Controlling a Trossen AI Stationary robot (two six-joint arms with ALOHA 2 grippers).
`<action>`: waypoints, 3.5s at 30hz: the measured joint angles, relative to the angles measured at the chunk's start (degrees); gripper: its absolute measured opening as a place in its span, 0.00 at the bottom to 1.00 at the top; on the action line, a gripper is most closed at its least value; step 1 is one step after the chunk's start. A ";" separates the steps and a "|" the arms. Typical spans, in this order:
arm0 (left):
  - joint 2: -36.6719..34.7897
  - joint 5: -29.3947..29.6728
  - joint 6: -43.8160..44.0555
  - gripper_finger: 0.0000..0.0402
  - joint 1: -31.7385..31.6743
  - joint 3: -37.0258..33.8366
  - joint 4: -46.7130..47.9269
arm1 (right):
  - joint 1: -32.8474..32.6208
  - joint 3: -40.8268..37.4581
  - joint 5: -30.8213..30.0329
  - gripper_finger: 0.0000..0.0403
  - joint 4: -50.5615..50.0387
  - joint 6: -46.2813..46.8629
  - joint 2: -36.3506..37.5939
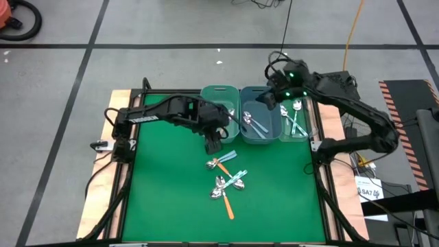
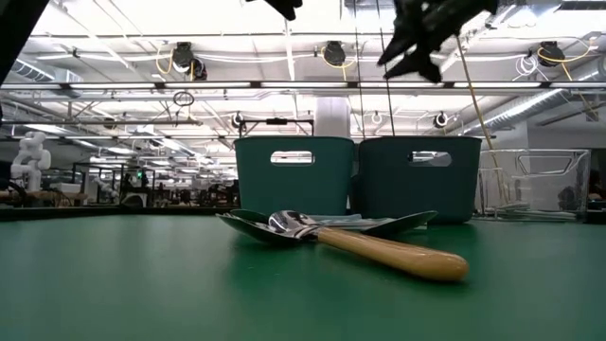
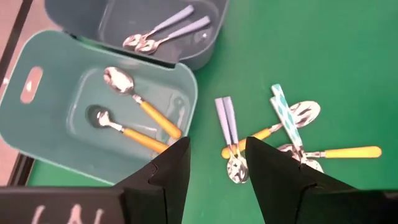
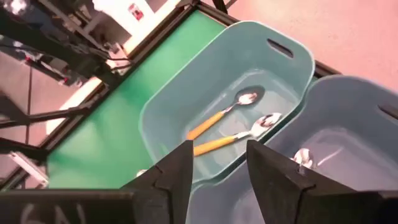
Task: Sort silverware by color (type)
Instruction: Put the green spoon into the transparent bin
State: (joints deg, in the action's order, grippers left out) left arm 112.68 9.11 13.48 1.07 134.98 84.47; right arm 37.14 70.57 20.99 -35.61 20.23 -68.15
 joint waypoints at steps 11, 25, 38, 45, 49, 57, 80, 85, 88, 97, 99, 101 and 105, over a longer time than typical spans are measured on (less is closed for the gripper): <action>0.87 -4.84 0.08 0.40 6.44 -11.41 -16.08 | -22.08 0.00 -13.77 0.36 -4.46 14.32 8.92; 0.81 -5.18 20.03 0.40 17.52 -29.41 -31.96 | -48.03 -0.02 -32.51 0.36 -8.27 29.48 8.80; 0.70 -5.15 26.82 0.40 13.81 -30.40 -32.17 | -54.62 -0.02 -34.36 0.36 -14.20 30.93 8.12; 3.81 -6.22 29.06 0.40 10.81 -30.42 -35.76 | -58.17 -0.07 -30.89 0.36 -19.53 30.13 8.47; 6.76 -6.20 28.94 0.40 11.12 -30.40 -38.05 | -61.75 -0.07 -28.47 0.36 -20.84 29.83 8.65; 11.12 -6.92 37.73 0.40 11.31 -30.36 -38.43 | -67.35 -0.07 -28.42 0.36 -23.21 25.24 8.76; 18.36 -7.95 53.93 0.40 11.71 -30.36 -38.07 | -72.67 -0.07 -28.65 0.36 -27.79 24.04 10.18; 18.34 -7.35 52.71 0.40 13.01 -28.28 -37.73 | -72.67 -0.07 -28.69 0.36 -27.81 24.04 10.18; 18.23 -6.18 49.96 0.40 13.34 -25.61 -38.17 | -72.67 -0.07 -28.95 0.36 -27.81 24.06 10.18; 18.08 -2.80 47.20 0.40 12.78 -21.10 -35.22 | -72.67 -0.07 -31.67 0.36 -27.66 24.15 10.19; 18.23 -2.77 47.09 0.40 12.37 -21.18 -33.12 | -72.67 -0.07 -32.37 0.36 -27.68 24.19 10.18; 18.61 -2.82 46.81 0.40 11.96 -21.18 -32.25 | -72.67 -0.07 -32.98 0.36 -27.66 24.26 10.20; 19.37 -3.26 46.81 0.40 11.14 -21.22 -29.43 | -72.67 -0.07 -32.98 0.36 -27.68 24.21 10.20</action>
State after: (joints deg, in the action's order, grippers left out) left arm 132.06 5.85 60.29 12.22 113.75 55.04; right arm -35.53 70.50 -11.99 -63.29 44.44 -57.95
